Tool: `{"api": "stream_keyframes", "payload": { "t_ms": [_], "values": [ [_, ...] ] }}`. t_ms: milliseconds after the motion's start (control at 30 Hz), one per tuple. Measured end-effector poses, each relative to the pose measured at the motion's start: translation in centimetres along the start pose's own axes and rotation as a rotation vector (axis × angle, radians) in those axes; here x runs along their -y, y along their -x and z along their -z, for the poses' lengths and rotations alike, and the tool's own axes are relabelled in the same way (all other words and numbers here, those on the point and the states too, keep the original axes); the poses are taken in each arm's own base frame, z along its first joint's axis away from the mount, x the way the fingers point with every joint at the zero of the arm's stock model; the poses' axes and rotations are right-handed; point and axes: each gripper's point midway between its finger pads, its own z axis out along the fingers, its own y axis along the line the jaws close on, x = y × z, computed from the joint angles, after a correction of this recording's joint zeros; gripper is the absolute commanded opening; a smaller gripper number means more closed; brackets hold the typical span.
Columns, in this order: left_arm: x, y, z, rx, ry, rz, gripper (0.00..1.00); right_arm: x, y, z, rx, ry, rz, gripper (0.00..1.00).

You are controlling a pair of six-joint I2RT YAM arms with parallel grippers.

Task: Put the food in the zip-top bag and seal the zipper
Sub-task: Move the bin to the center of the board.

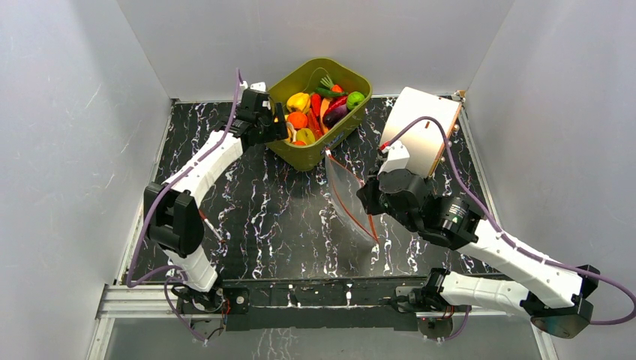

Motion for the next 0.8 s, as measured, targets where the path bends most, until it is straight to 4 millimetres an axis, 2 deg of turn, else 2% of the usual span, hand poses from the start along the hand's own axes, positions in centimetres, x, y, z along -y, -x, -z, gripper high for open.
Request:
{"api": "stream_keyframes", "payload": {
  "t_ms": [167, 333, 567, 667, 800],
  "values": [
    [0.6, 1.1, -0.2, 0.029, -0.046, 0.043, 0.73, -0.4, -0.6, -0.3, -0.017, 0.017, -0.011, 0.0],
    [0.1, 2.1, -1.0, 0.057, -0.045, 0.102, 0.63, -0.8, -0.6, -0.5, -0.019, 0.031, -0.017, 0.0],
    [-1.4, 0.0, -4.9, -0.038, 0.024, 0.139, 0.5, -0.9, -0.7, -0.6, -0.021, 0.037, -0.018, 0.0],
    [-1.6, 0.2, -4.9, -0.035, 0.038, 0.151, 0.38, -0.8, -0.9, -0.7, -0.022, 0.037, -0.019, 0.0],
    [-2.0, 0.2, -4.5, -0.029, 0.076, 0.166, 0.31, -0.7, -1.3, -0.8, -0.029, 0.032, -0.017, 0.0]
  ]
}}
